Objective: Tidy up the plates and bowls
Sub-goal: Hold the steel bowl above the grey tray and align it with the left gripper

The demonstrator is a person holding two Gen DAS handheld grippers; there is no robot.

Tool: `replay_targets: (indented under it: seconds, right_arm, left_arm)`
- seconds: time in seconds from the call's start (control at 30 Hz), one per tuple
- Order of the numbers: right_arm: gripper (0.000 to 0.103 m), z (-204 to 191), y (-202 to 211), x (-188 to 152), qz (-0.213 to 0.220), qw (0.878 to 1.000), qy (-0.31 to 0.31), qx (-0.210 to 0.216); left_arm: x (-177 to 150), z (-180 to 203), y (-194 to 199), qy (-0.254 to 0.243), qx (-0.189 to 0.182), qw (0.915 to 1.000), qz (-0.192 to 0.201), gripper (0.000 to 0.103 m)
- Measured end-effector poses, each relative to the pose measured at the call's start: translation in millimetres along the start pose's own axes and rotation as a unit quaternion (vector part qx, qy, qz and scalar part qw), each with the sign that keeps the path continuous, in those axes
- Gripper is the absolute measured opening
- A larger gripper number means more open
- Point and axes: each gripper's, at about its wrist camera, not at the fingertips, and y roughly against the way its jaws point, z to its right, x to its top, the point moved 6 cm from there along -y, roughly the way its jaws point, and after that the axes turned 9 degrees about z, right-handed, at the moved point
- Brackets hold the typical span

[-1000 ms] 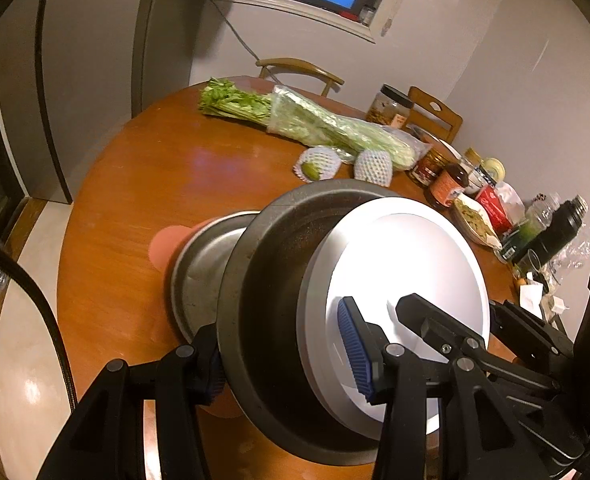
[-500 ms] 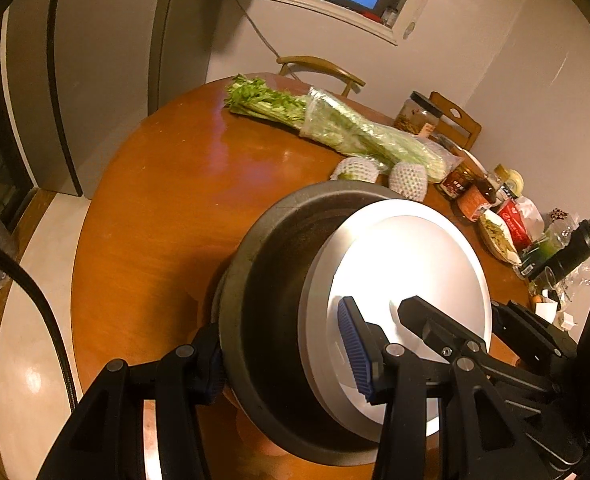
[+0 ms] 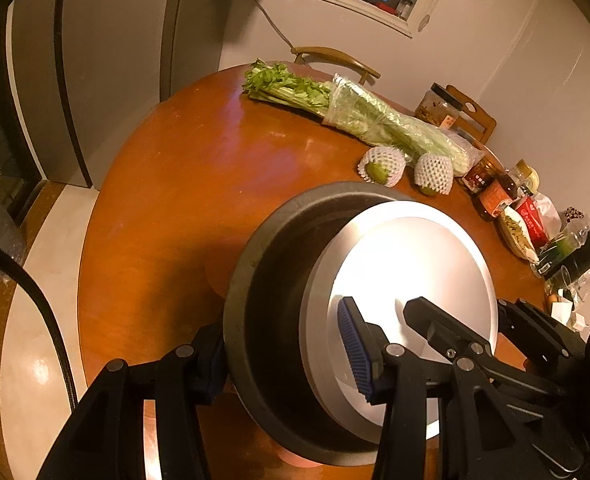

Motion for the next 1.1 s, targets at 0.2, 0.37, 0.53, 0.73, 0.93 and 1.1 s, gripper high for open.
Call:
replay_targets:
  seconds: [0.2, 0.37, 0.53, 0.73, 0.93, 1.1]
  right_arm:
    - [0.041, -0.5, -4.0, -2.7, -0.004, 1.0, 0.003, -0.002]
    - [0.041, -2.4, -4.8, -3.8, -0.004, 1.0, 0.006, -0.005]
    - [0.041, -4.5, -5.5, -4.8, -0.004, 1.0, 0.01, -0.008]
    - [0.041, -7.6, -6.8, -4.8, -0.002, 1.0, 0.016, -0.016]
    - [0.043, -7.7, -9.0, -5.7, -0.004, 0.999, 0.019, -0.025]
    - [0.043, -7.0, -9.3, -6.2, -0.005, 0.999, 0.019, -0.028]
  left_arm:
    - [-2.7, -1.9, -3.1, -0.004, 0.005, 1.0, -0.003, 0.049]
    - [-4.7, -3.0, -4.8, -0.004, 0.006, 1.0, -0.005, 0.049]
    - [-6.4, -5.2, -4.5, -0.008, 0.011, 0.9999, -0.003, 0.049]
    - [-7.1, -7.6, -5.2, -0.01, 0.013, 0.9999, -0.001, 0.049]
    - [-7.5, -7.8, -5.4, -0.013, 0.011, 0.9999, 0.0, 0.049]
    - [-7.7, -10.4, -3.7, -0.011, 0.014, 0.9998, 0.002, 0.05]
